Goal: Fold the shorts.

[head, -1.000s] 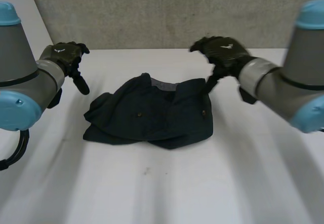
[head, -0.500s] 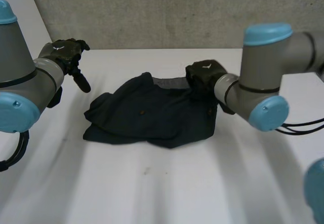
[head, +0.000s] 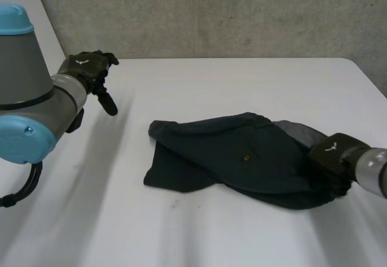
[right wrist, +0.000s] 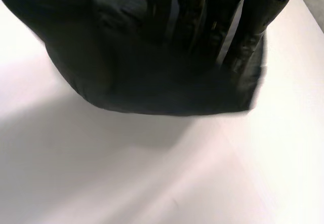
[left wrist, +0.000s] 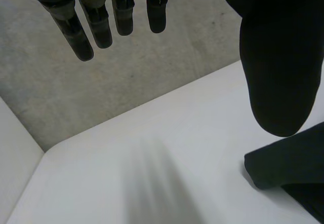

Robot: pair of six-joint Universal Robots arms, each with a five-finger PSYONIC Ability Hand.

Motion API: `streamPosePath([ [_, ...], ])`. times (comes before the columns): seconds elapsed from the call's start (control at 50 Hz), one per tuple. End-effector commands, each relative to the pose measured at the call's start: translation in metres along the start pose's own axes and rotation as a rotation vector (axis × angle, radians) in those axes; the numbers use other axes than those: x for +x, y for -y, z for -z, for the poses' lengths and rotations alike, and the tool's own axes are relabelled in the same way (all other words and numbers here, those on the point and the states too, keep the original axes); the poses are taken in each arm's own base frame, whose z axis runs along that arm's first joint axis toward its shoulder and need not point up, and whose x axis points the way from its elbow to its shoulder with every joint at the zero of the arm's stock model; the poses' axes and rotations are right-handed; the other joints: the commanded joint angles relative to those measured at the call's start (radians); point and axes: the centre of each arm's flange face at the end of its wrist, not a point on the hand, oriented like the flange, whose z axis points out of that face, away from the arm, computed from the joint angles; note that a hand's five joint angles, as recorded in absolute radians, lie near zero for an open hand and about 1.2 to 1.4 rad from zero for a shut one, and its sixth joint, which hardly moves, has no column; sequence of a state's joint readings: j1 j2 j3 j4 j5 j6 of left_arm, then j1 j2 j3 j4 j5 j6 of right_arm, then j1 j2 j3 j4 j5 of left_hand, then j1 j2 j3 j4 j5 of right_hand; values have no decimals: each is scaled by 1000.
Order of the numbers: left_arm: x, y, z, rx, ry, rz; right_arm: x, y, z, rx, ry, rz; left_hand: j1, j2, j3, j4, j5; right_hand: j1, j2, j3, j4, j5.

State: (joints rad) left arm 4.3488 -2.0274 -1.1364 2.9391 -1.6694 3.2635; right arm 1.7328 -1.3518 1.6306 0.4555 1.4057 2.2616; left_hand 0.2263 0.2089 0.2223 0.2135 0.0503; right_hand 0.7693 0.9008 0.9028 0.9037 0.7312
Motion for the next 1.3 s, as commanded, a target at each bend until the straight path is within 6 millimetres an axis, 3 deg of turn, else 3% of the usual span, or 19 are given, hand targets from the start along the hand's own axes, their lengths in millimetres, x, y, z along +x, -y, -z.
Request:
streamPosePath([
  [0.02,18,-10,3,-10,-69,-17,22,21,27,109,-118,-4,-52,-34,-48,-39,-50,-520,-651,-653,-654,-656],
  [0.2,39,-54,-14,-99,-189,-26,47,73,42,382,-182,-242,-45,-28,-41,-32,-44,-517,-649,-650,-651,-653],
  [0.3,49,-72,-23,-114,-213,-30,42,102,14,454,-85,-289,-45,-28,-41,-32,-44,-520,-651,-653,-654,-656],
  [0.4,53,-86,-33,-107,-219,-44,16,134,-24,474,12,-268,-39,-22,-35,-26,-38,-517,-649,-650,-651,-653],
  [0.62,76,-112,-53,-66,-272,-164,-2,128,-106,389,80,-367,-22,-4,-18,-9,-20,-499,-631,-633,-634,-636],
  [0.76,89,-122,-69,-50,-287,-171,-17,114,-133,335,110,-374,19,37,23,32,21,-470,-602,-604,-605,-607],
  [0.82,95,-126,-76,-38,-294,-176,-19,111,-136,323,117,-374,101,119,105,114,103,-283,-415,-417,-418,-420],
  [0.9,101,-130,-85,-21,-297,-186,-16,115,-135,342,110,-367,418,435,422,430,419,553,421,419,418,416],
  [0.92,101,-129,-88,-15,-294,-190,-12,120,-133,361,94,-363,561,579,565,574,563,626,495,493,492,490],
  [0.94,101,-124,-92,9,-279,-201,-9,123,-132,377,83,-357,859,876,863,872,861,627,495,493,493,491],
  [1.0,100,-111,-100,62,-250,-222,8,141,-123,468,15,-329,1146,1163,1150,1159,1148,627,495,494,493,491],
  [1.06,90,-74,-109,171,-151,-241,30,163,-113,593,-92,-291,1170,1187,1174,1183,1171,627,495,494,493,491],
  [1.08,87,-62,-111,206,-118,-240,48,181,-100,697,-183,-263,1170,1187,1174,1183,1171,627,495,494,493,491],
  [1.16,76,14,-109,440,17,-194,91,223,-61,973,-446,-202,1170,1187,1174,1183,1171,627,495,494,493,491],
  [1.18,69,53,-99,552,59,-164,100,232,-49,1045,-509,-188,1170,1187,1174,1183,1171,627,495,494,493,491],
  [1.2,64,72,-92,608,79,-148,106,239,-40,1096,-553,-181,1170,1187,1174,1183,1171,627,495,494,493,491],
  [1.22,58,96,-83,676,102,-127,120,251,-16,1205,-647,-176,1170,1187,1174,1183,1171,627,495,494,493,491],
  [1.24,49,128,-66,776,133,-99,125,257,-4,1258,-688,-168,1170,1187,1174,1183,1171,627,495,494,493,491],
  [1.3,40,168,-39,907,164,-68,137,268,27,1397,-789,-153,1170,1187,1174,1183,1171,627,495,494,493,491],
])
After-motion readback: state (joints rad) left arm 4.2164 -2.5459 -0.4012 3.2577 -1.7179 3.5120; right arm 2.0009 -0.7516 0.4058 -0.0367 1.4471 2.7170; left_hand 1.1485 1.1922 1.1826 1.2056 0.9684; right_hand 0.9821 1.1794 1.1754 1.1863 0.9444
